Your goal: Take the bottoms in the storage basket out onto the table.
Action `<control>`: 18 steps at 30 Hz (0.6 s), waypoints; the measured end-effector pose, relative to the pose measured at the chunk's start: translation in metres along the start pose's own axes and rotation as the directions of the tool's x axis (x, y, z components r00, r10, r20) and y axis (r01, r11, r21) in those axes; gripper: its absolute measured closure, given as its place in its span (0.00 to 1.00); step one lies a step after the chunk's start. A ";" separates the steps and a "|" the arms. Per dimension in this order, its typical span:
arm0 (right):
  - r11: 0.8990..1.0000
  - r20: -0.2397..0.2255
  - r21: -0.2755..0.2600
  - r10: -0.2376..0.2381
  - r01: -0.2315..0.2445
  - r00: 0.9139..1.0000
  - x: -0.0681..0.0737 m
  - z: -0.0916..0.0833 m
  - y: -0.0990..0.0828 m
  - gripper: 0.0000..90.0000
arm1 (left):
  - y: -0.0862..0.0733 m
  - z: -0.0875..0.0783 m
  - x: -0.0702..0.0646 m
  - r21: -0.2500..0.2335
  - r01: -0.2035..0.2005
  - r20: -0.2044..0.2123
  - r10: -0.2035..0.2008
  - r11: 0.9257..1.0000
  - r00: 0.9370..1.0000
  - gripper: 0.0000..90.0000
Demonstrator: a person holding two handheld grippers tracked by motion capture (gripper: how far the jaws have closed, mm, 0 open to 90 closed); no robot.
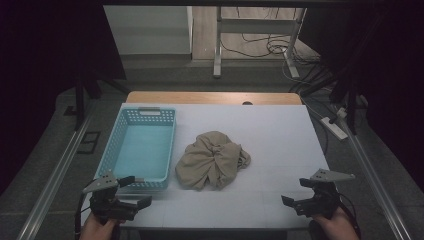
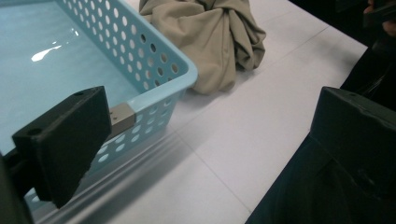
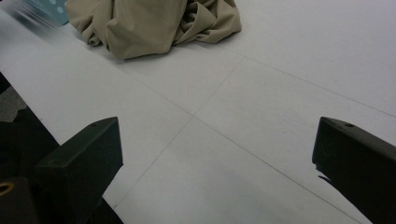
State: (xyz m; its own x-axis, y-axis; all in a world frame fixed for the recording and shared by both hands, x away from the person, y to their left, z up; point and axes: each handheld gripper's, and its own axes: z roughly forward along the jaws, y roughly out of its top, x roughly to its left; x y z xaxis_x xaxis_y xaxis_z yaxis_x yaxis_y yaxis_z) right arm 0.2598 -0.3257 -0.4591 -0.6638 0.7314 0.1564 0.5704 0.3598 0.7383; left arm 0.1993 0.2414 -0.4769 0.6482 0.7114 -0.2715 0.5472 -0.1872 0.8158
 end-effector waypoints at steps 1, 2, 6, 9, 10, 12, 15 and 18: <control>1.000 0.000 0.000 0.000 0.000 1.000 0.000 0.000 0.000 0.02 | 0.000 0.000 0.000 0.002 -0.001 -0.004 0.001 1.000 1.000 0.00; 1.000 0.000 0.000 0.000 0.000 1.000 0.000 0.000 0.000 0.02 | -0.001 -0.001 0.000 0.003 0.000 -0.007 0.000 1.000 1.000 0.00; 1.000 0.001 0.000 0.000 0.000 1.000 0.000 0.000 0.000 0.02 | -0.001 -0.003 0.001 0.003 0.002 -0.015 -0.002 1.000 1.000 0.00; 1.000 0.001 0.000 0.000 0.000 1.000 0.000 0.000 0.000 0.02 | -0.003 -0.006 0.002 0.002 0.003 -0.026 -0.003 1.000 1.000 0.00; 1.000 0.001 0.000 0.000 0.000 1.000 0.000 0.000 0.000 0.02 | -0.003 -0.007 0.002 0.000 0.006 -0.028 -0.006 1.000 1.000 0.00; 1.000 0.001 -0.001 0.000 0.000 1.000 0.000 0.000 0.000 0.02 | -0.004 -0.008 0.004 -0.004 0.013 -0.025 -0.013 1.000 1.000 0.00; 1.000 0.002 -0.001 0.000 0.000 1.000 0.000 0.000 0.000 0.02 | -0.005 -0.010 0.005 -0.008 0.021 -0.022 -0.021 1.000 1.000 0.00; 1.000 0.002 0.000 0.000 0.000 1.000 0.000 0.000 0.000 0.02 | -0.005 -0.011 0.006 0.000 0.012 -0.035 -0.012 1.000 0.999 0.00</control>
State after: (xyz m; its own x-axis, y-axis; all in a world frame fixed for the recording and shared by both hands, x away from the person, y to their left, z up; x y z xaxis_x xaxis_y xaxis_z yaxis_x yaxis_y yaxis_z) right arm 0.2598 -0.3257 -0.4592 -0.6629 0.7324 0.1553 0.5706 0.3599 0.7381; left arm 0.1939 0.2542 -0.4769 0.6229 0.7366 -0.2635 0.5551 -0.1788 0.8124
